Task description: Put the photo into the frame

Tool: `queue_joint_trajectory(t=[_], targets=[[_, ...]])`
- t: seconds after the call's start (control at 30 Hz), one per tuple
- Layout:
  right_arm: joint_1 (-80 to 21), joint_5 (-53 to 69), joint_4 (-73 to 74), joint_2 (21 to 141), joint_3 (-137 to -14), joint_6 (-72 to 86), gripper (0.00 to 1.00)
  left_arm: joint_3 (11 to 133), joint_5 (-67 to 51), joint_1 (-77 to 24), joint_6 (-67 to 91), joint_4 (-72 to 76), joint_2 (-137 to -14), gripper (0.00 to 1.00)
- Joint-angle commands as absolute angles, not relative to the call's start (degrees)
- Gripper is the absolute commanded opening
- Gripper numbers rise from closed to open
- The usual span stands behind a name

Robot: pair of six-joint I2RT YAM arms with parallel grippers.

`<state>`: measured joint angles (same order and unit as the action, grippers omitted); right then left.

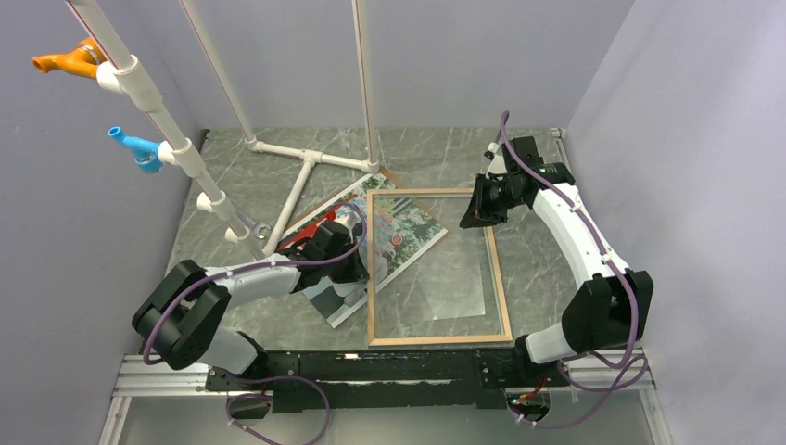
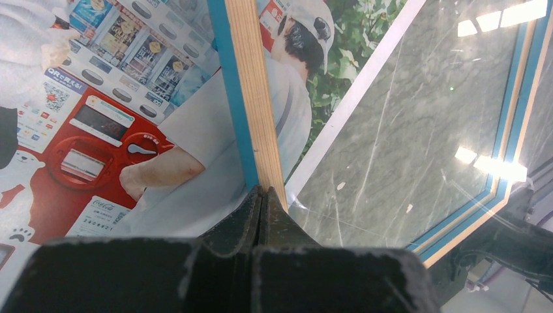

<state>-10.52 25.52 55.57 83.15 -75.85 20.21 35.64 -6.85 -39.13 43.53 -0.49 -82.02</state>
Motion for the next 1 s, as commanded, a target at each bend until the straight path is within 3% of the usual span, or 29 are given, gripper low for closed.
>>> queue_joint_trajectory(t=[0.0,0.3,0.97], targets=[[-11.7,25.6,58.0,83.5,-75.9,19.4,0.1,34.5,-2.4,-39.3,40.9,-3.9,-85.9,0.0],[-11.8,25.6,57.3,83.4,-74.3,18.4,0.19,34.5,-2.4,-39.3,40.7,-3.8,-86.2,0.0],[-11.8,24.1,59.8,81.5,-77.0,17.1,0.24,35.0,-2.3,-39.7,40.4,-4.1,-87.1,0.0]])
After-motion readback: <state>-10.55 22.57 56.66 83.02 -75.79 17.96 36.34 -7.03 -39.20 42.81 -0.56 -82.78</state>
